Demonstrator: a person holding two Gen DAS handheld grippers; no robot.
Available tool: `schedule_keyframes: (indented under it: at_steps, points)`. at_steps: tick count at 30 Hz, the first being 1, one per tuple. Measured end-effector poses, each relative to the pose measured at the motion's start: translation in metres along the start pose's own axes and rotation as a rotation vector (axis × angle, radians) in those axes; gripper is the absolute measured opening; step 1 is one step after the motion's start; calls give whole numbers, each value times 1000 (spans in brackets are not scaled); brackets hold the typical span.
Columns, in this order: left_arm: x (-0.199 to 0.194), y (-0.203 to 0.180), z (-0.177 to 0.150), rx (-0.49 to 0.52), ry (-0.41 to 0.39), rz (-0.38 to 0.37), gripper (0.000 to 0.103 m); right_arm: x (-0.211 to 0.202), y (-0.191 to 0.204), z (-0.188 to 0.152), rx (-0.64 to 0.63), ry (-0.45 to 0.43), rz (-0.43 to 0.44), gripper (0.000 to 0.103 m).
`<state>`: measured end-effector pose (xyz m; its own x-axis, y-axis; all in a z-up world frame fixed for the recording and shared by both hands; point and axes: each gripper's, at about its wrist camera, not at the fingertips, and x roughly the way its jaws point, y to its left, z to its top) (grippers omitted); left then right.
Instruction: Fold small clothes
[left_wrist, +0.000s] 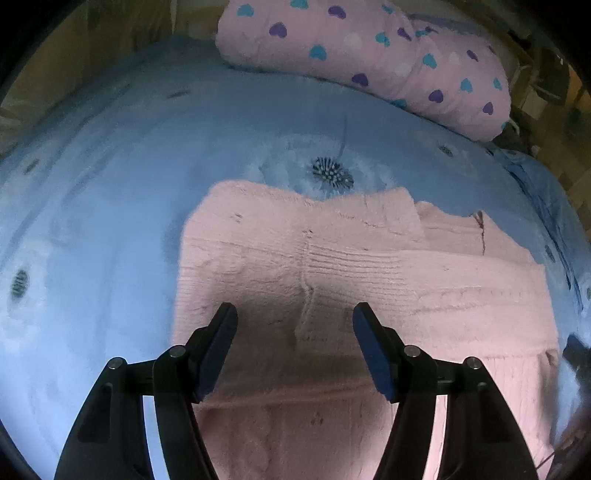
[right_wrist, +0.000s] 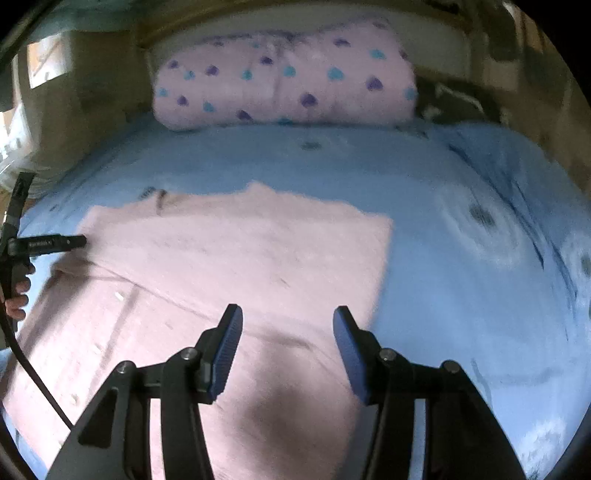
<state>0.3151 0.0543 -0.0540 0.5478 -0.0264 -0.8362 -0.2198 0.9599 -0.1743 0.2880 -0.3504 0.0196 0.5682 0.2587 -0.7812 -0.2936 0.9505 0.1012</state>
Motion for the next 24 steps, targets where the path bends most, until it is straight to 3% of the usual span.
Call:
schedule_keyframes:
  at_steps: [1,2,3,11,17,19,21,24]
  points:
    - [5,0,1,0,9,-11,46,2,-6,-4,5,16,-4,54]
    - [8,-1,1,1,11,-15,18,3,-11,-8,7,29,-8,54]
    - [9,-1,0,4,7,-13,0,3,-12,-10,6,34,-11,54]
    - [-8,3,-9,18,6,2,0,18,-6,-5,-2,71,-26,54]
    - [-24,22,-2,-15,36,-42,0,24,11,3,-44,79,-36,54]
    - [-32,32,1,-11,28,-14,6,25,17,7,-53,77,-28,54]
    - [-44,48,4,-16,4,29,20,27,26,12,-66,74,-15,54]
    - [-57,69,3,-4,-20,88,25,28,44,18,-105,65,5,54]
